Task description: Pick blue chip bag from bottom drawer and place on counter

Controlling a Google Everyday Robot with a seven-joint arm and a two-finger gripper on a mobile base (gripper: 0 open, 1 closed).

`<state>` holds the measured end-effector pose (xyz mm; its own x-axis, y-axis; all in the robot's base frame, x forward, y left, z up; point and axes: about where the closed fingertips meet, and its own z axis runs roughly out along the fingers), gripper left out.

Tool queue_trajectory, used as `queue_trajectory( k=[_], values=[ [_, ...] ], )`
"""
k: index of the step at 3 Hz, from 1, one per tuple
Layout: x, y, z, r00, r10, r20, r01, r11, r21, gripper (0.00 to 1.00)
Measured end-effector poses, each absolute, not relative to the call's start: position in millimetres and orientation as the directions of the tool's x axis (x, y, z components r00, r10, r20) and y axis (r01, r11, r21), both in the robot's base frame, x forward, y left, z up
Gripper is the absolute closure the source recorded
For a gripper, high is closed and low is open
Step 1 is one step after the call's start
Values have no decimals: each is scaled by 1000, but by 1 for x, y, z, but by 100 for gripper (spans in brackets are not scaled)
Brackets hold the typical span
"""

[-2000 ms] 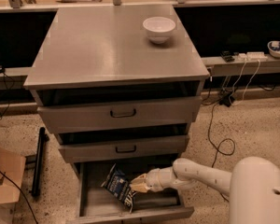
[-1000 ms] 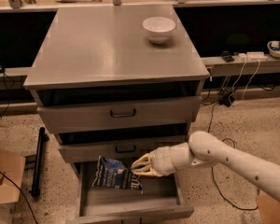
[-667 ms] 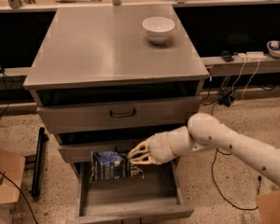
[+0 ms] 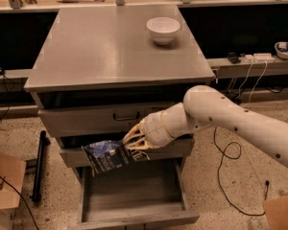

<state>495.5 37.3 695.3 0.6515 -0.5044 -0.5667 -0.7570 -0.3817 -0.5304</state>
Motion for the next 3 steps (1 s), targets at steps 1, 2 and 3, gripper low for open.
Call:
queue_trajectory(
  k=[1,2,3],
  values=[
    [496,37,695,651,-504,-567,-757,-382,-530,100],
    [496,38,717,679,-524,-513,-729,-403,-554,100],
    [498,47,772,753,-539,-377,-640,-467,-611,100]
  ],
)
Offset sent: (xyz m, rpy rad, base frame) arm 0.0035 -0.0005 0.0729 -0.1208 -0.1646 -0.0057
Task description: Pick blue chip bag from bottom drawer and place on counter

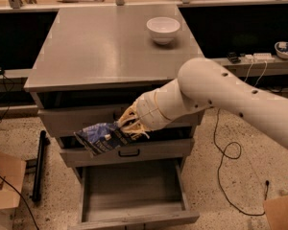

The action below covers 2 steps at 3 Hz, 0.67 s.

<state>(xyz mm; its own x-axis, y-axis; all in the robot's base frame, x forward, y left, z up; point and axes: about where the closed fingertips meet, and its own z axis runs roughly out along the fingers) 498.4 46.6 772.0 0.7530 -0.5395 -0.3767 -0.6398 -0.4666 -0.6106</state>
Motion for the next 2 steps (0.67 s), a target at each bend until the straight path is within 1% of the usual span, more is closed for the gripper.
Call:
queue_trajectory(
  k=[2],
  values=[
    [530,67,895,827,-558,-62,-459,-609,-647,100]
  ],
)
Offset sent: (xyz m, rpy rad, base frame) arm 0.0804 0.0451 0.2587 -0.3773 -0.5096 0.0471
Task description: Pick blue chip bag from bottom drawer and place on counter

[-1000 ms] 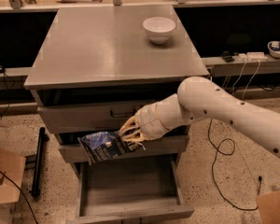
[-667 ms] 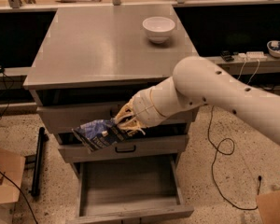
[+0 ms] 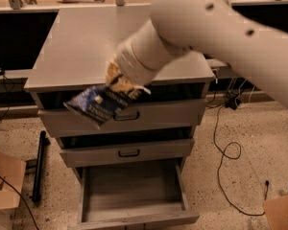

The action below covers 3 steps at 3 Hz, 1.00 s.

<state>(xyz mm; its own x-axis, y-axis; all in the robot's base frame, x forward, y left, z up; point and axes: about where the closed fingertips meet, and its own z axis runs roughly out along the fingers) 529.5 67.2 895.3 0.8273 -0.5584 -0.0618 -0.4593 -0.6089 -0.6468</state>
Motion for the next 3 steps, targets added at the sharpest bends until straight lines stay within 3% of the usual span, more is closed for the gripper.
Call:
queue_trajectory(
  k=[1,3],
  values=[
    [561,79,966,830,-549,97,-372,-674,-638,100],
    [642,91,1044,822,-532,203,-309,-716,-625,100]
  ],
)
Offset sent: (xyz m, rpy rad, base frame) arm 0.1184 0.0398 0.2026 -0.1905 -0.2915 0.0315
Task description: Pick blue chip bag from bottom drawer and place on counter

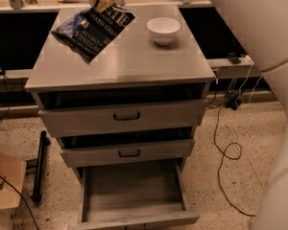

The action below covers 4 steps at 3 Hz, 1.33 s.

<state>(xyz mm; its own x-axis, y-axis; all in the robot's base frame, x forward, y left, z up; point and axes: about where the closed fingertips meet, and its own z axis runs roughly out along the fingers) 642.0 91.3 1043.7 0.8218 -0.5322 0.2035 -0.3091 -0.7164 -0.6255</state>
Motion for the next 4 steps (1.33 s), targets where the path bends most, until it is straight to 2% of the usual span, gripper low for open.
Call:
queue_trajectory(
  k=[2,3,4],
  values=[
    [707,64,1025,799,-588,127,-384,-661,-645,100],
    [733,49,986,791,-609,56,-442,-632,-636,86],
    [752,35,932,774,-631,-49,-518,-587,-622,62]
  ],
)
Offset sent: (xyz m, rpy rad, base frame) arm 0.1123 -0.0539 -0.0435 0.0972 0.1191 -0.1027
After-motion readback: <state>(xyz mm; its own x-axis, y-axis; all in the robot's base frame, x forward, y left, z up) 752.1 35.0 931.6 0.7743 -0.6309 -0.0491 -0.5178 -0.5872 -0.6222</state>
